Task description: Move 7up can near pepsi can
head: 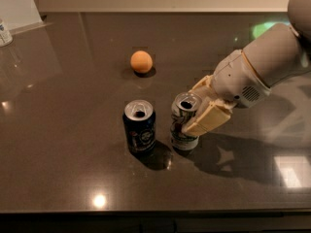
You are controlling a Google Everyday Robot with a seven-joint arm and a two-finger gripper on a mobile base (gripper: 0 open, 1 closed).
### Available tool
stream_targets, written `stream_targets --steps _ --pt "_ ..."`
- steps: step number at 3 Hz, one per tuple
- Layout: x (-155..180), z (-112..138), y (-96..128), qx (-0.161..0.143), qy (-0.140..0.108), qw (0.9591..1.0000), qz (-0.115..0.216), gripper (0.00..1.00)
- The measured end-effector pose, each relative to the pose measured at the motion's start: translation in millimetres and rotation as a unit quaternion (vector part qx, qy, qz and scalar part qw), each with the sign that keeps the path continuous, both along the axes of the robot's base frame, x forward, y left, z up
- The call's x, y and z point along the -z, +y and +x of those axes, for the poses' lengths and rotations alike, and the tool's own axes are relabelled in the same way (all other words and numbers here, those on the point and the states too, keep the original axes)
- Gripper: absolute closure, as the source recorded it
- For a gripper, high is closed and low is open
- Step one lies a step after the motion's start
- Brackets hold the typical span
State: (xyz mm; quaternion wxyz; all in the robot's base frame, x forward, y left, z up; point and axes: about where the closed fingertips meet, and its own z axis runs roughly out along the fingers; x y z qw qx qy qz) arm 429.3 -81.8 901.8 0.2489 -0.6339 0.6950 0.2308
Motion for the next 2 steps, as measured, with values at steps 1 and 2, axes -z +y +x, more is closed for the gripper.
stream_targets --steps 1,2 --pt "4.0 -3.0 6.9 -0.010 -0.006 0.9999 -0.007 0.58" --pt "1.8 -2.6 12.4 -0.011 -0.014 0.9998 -0.005 0.36"
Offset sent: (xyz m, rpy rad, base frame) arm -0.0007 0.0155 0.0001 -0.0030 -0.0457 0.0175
